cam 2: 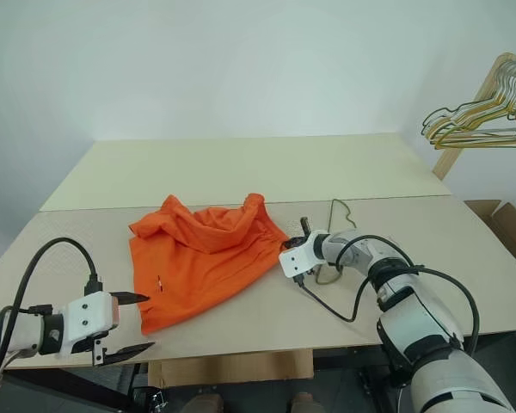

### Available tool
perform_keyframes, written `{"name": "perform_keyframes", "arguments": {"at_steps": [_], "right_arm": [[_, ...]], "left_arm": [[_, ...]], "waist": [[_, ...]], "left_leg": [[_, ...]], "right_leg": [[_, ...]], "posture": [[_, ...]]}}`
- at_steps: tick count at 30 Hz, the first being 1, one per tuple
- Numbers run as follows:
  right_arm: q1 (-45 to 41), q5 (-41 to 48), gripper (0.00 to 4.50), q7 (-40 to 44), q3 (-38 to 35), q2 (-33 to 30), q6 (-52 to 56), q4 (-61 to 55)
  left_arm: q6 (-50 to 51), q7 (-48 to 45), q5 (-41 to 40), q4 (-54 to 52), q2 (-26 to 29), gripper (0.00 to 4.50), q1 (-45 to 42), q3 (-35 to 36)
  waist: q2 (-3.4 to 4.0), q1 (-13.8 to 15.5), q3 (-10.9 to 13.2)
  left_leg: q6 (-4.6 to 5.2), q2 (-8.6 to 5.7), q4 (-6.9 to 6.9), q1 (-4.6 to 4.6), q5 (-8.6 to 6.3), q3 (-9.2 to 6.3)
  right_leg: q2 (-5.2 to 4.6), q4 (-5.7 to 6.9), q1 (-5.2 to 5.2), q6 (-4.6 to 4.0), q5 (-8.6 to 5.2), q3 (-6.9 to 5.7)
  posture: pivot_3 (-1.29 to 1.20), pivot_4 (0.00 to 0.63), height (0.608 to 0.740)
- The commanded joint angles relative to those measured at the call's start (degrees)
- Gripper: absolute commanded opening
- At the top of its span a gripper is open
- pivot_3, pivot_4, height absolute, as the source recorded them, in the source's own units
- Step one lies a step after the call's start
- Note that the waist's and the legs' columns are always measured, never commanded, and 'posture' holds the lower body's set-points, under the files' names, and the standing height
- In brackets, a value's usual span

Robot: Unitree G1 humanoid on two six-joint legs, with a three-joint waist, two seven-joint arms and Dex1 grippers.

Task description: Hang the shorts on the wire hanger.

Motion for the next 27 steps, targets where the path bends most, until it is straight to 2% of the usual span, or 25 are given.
{"name": "perform_keyframes", "arguments": {"at_steps": [1,8,16,20,27], "right_arm": [[-2.1,1.5,0.04,1.0,-0.6,0.2,-0.8,-0.3],[-2.3,1.6,0.04,-0.6,-1.0,0.9,0.7,-0.6],[-2.2,1.9,0.04,-0.6,-1.2,0.8,0.8,-1.2],[-2.2,2.0,0.0,-0.4,-1.3,0.5,0.7,-1.5],[-2.0,2.0,0.0,-0.4,-1.1,0.9,0.8,-1.5]], "left_arm": [[-2.9,-3.5,-2.0,4.0,1.2,4.5,-2.5,-0.1],[-6.7,-5.7,1.8,15.5,-0.2,4.5,-9.5,-7.6],[-8.6,-3.4,3.8,21.2,-4.5,4.5,-14.9,-12.5],[-9.1,-1.5,7.0,22.9,-4.2,3.62,-15.2,-14.1],[-11.3,-1.3,7.6,23.9,-3.7,1.33,-14.7,-14.7]], "waist": [[0.0,0.0,0.0],[0.02,-0.2,0.0],[0.02,-0.4,0.0],[0.11,-0.4,-0.1],[0.22,-0.4,-0.1]], "left_leg": [[0.0,0.0,0.0,0.0,0.0,0.0],[0.0,-0.01,-0.01,-0.02,0.0,0.02],[-0.01,0.0,0.0,-0.04,0.0,0.03],[-0.01,-0.01,-0.02,-0.02,0.0,0.02],[0.08,0.0,-0.02,0.17,0.07,0.02]], "right_leg": [[0.0,0.01,0.0,0.0,0.0,0.0],[0.0,-0.01,-0.02,0.0,0.0,0.01],[0.0,0.02,-0.05,-0.02,0.01,0.02],[-0.01,0.03,-0.04,-0.02,0.01,0.03],[0.01,0.11,0.06,-0.1,0.06,0.03]], "posture": [[0.21,0.0,0.74],[0.19,0.0,0.74],[0.17,0.0,0.74],[0.17,0.0,0.74],[0.18,0.0,0.74]]}}
